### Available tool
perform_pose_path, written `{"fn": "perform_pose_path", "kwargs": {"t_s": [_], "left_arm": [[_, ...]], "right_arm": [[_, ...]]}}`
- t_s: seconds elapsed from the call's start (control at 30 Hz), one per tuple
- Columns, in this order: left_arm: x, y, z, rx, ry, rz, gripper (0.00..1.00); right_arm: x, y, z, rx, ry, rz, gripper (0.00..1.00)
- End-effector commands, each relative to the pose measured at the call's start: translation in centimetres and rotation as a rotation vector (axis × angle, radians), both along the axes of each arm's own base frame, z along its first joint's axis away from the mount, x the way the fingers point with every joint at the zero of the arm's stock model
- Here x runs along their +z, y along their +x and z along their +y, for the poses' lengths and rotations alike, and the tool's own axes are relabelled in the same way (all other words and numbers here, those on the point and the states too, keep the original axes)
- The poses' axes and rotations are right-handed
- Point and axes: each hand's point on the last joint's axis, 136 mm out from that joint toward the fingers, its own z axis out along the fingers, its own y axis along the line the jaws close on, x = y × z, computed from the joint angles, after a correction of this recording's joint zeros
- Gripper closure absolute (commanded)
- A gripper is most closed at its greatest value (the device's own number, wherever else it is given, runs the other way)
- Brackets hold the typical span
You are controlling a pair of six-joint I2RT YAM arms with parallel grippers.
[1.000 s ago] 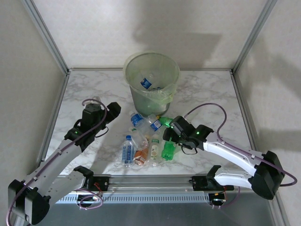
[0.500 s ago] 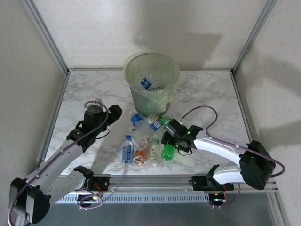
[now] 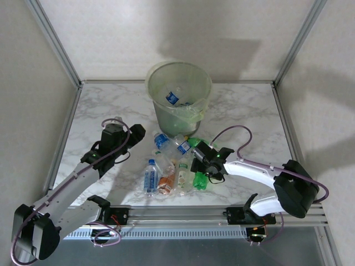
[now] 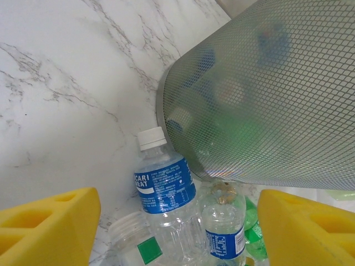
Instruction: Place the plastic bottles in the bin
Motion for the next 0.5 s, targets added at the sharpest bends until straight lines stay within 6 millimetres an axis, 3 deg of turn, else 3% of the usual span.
{"fn": "perform_pose_path", "kwargs": {"t_s": [0.0,0.47], "left_arm": [[0.52,0.34,-0.19,-0.002,-0.026,-0.019,0.26],[0.06,0.16,-0.14,-0.002,-0.023,-0.008,0.26]], "right_arm": [[-0.74,-0.11,-0.4,-0.003,-0.036,-0.003,0.16],[-0.6,0.48,-1.08,-0.011,-0.075,-0.038,0.36]]}}
